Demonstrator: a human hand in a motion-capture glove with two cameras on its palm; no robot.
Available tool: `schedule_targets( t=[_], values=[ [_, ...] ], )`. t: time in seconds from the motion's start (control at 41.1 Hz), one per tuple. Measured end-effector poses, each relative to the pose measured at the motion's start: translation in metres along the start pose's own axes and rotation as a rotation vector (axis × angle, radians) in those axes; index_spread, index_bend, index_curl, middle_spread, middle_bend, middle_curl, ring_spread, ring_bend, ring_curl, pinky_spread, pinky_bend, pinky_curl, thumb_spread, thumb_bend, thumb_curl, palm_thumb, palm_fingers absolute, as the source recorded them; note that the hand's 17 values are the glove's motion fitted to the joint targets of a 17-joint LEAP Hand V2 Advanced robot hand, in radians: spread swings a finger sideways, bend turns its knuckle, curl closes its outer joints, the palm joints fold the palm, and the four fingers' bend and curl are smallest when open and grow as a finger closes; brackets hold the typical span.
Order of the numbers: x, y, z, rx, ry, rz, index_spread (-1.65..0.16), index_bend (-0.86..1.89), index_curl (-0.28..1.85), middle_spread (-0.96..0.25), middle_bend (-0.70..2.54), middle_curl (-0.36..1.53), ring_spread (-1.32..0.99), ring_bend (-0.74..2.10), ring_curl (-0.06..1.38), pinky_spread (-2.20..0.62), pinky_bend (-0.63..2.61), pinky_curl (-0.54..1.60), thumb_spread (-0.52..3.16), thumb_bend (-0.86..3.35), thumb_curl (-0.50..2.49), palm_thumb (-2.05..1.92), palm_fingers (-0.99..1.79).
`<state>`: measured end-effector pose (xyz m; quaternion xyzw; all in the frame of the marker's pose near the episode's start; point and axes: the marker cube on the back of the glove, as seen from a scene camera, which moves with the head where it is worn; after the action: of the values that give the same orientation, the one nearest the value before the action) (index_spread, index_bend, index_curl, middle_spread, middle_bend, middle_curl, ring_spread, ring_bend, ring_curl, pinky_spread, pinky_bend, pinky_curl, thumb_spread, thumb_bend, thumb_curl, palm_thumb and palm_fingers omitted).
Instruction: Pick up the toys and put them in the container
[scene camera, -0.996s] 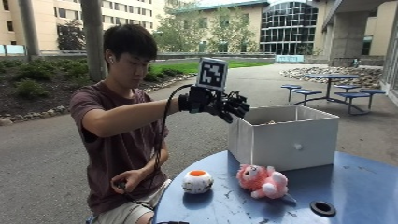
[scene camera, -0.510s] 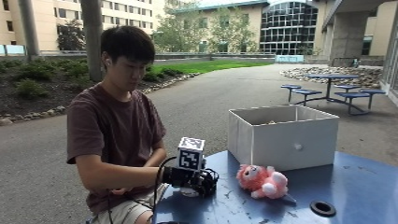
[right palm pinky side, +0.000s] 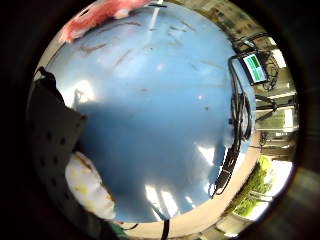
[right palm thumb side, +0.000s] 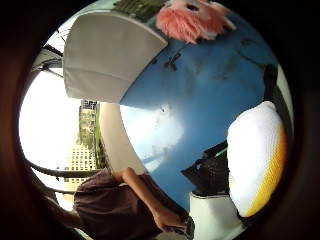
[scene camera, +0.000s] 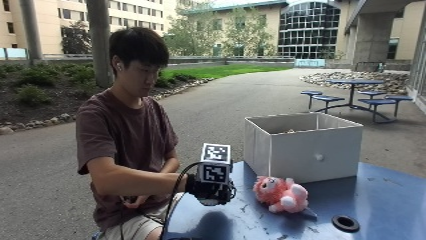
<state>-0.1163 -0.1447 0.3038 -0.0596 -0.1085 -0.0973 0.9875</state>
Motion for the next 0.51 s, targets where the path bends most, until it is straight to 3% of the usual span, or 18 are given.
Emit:
schedule_targets(
  t=[0.17,0.365,0.51],
  values=[
    [-0.005,-0.022,-0.111,0.039,0.010,0.026,-0.09,1.16,0.55,-0.15,1.25,0.71,-0.33,1.34,0.68,-0.39,0.99,0.48,1.00,0.27,0.79,0.65,1.11],
    [-0.041,-0.055,-0.252,0.124,0.176,0.058,-0.13,1.19,0.63,-0.17,1.30,0.76,-0.37,1.38,0.71,-0.40,1.04,0.52,0.85,0.18,0.85,0.55,1.02],
    [-0.076,-0.082,-0.308,0.157,0.229,0.028,-0.15,1.20,0.68,-0.17,1.33,0.79,-0.38,1.40,0.73,-0.40,1.06,0.54,0.77,0.16,0.91,0.55,0.99]
  ],
)
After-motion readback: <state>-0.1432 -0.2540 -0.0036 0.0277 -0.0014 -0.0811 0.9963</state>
